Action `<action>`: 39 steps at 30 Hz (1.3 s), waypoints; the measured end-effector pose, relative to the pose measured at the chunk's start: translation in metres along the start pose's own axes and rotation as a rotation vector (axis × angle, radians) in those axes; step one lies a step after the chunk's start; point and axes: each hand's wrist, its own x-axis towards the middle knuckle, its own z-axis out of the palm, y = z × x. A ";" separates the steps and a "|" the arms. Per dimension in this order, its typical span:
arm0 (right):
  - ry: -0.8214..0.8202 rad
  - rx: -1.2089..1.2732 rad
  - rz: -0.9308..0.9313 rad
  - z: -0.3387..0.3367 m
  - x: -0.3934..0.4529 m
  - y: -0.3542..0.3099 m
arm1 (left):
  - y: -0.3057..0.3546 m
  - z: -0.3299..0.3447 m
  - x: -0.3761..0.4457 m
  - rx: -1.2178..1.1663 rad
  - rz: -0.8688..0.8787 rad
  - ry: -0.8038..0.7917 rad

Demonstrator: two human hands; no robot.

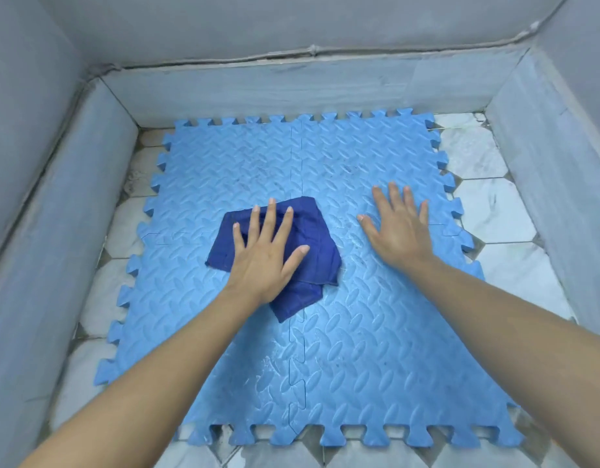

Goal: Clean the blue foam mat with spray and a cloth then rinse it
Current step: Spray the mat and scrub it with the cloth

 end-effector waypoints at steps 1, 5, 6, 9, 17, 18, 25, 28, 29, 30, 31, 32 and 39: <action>0.036 -0.016 0.000 0.007 -0.001 0.001 | 0.006 0.007 0.007 0.013 0.000 -0.002; 0.146 0.010 0.000 0.018 -0.005 0.003 | -0.001 0.030 0.017 0.071 -0.038 0.046; 0.151 0.005 -0.001 0.018 -0.004 0.004 | -0.012 0.030 0.022 0.058 -0.071 0.071; 0.163 0.004 0.006 0.016 -0.003 0.004 | -0.064 0.016 0.053 0.011 -0.311 0.149; 0.128 0.002 0.022 0.012 -0.005 0.002 | -0.047 0.003 0.124 0.021 -0.380 0.176; 0.131 0.009 0.025 0.011 -0.005 0.002 | -0.024 0.007 0.120 0.026 -0.261 0.165; 0.158 0.069 0.038 0.010 -0.005 0.000 | -0.040 0.003 0.148 0.018 -0.101 0.156; 0.173 0.066 0.037 0.012 -0.005 0.001 | -0.114 -0.017 0.177 0.011 -0.486 0.216; 0.179 0.062 0.039 0.013 -0.005 0.000 | -0.132 -0.023 0.182 -0.012 -0.583 0.209; 0.182 0.058 0.040 0.014 -0.004 0.000 | -0.141 -0.028 0.186 -0.047 -0.652 0.194; 0.181 0.051 0.040 0.014 -0.004 0.001 | -0.141 -0.028 0.189 -0.080 -0.687 0.181; 0.176 0.041 0.038 0.015 -0.004 0.002 | -0.131 -0.025 0.191 -0.084 -0.668 0.180; 0.161 0.022 0.035 0.014 -0.005 0.001 | 0.015 0.008 0.177 0.022 0.144 0.051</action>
